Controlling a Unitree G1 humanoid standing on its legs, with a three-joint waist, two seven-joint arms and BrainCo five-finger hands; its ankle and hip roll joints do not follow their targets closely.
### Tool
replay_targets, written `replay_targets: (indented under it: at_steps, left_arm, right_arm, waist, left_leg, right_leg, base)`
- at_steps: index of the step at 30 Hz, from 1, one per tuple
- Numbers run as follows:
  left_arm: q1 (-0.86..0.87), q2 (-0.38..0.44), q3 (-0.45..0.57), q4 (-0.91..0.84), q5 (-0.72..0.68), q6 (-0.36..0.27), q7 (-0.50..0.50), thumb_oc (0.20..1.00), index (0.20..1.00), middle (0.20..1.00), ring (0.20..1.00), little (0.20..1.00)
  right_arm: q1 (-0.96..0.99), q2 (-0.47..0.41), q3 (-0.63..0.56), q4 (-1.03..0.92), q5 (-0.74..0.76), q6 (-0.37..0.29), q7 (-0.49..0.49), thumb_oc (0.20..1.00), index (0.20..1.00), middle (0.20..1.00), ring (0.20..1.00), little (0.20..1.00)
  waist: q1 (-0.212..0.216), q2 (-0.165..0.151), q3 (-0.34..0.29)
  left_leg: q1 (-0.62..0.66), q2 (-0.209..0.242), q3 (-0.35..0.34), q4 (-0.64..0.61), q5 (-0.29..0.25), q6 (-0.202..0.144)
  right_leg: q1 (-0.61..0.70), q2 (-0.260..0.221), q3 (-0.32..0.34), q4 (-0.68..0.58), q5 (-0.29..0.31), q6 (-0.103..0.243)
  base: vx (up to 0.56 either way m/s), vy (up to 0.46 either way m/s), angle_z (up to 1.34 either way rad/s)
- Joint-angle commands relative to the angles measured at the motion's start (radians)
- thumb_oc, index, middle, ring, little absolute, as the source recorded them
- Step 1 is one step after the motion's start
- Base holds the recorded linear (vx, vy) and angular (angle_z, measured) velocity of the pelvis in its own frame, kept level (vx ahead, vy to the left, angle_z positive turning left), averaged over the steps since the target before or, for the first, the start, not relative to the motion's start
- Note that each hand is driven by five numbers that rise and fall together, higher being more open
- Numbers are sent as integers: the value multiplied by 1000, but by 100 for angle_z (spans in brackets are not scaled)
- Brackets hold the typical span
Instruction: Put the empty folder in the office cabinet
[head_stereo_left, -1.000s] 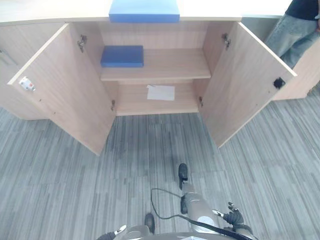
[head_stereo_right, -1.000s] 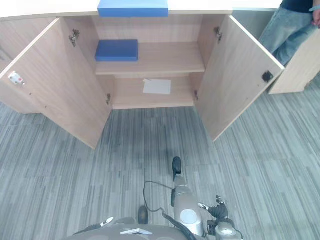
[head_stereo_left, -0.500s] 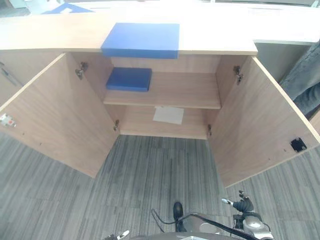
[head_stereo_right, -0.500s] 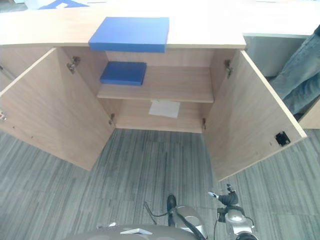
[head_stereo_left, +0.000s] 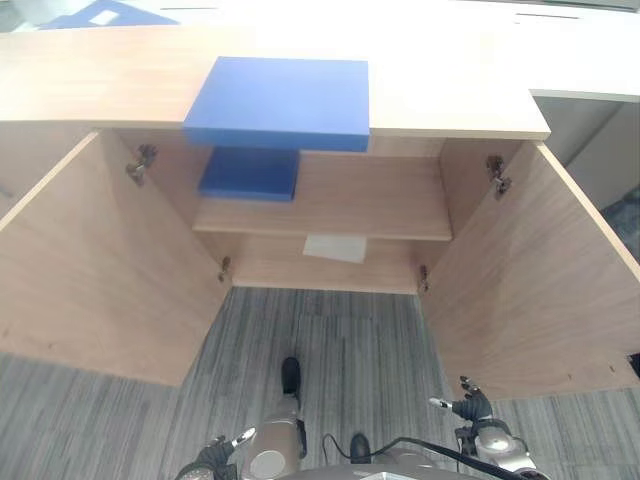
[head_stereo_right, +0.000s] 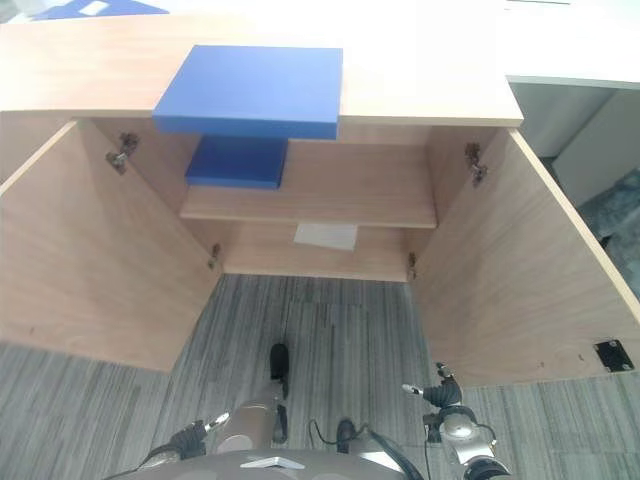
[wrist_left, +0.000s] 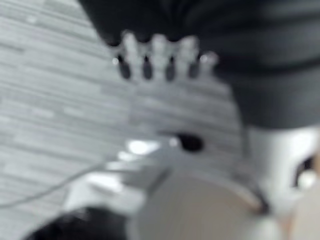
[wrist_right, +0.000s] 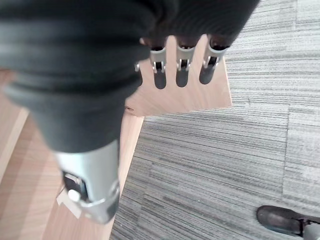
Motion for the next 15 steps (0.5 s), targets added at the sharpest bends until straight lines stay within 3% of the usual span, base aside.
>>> replay_targets:
  at_steps: [1,4,5,8,13,15]
  left_arm:
    - [-12,18,-50,-41,-5,16,35,1000,1000,1000,1000,1000]
    - [-21,26,-76,-54,-10,14,41,1000,1000,1000,1000,1000]
    - [-24,40,-90,-73,-8,12,47,1000,1000,1000,1000,1000]
    - [-25,60,-108,-97,-2,11,62,1000,1000,1000,1000,1000]
    - [-23,81,-110,-98,-14,13,61,1000,1000,1000,1000,1000]
    - [-16,100,-99,-106,-6,6,54,1000,1000,1000,1000,1000]
  right_arm:
    - [32,-41,-4,-90,-17,0,-25,1000,1000,1000,1000,1000]
    - [33,-31,-6,-87,-60,-15,-11,1000,1000,1000,1000,1000]
    - [27,-21,6,-95,-108,-11,-21,1000,1000,1000,1000,1000]
    - [11,-15,30,-111,-143,1,-50,1000,1000,1000,1000,1000]
    - [-10,-15,41,-100,-157,-11,-68,1000,1000,1000,1000,1000]
    - [-21,-21,55,-105,-189,-23,-73,1000,1000,1000,1000,1000]
  waist:
    - [2,-6,-20]
    - [-3,7,-32]
    - [-4,27,-38]
    - [-2,48,-36]
    - [-3,54,-33]
    - [5,48,-23]
  left_leg:
    - [32,-7,45,76,-65,47]
    - [92,-22,37,32,-86,67]
    - [150,-28,34,-10,-91,83]
    - [191,-33,40,-34,-98,104]
    - [217,-24,64,-50,-110,103]
    - [215,-11,89,-49,-111,95]
  right_leg:
    - [-78,-46,-6,66,22,80]
    - [-95,-65,-32,105,7,92]
    - [-134,-82,-83,172,-7,98]
    - [-213,-104,-146,300,4,111]
    - [-264,-112,-184,289,22,123]
    - [-274,-137,-189,213,71,147]
  base:
    - [214,244,-78]
    - [182,228,-41]
    - [127,201,-25]
    - [83,157,-20]
    - [33,-12,-8]
    - [5,-152,-27]
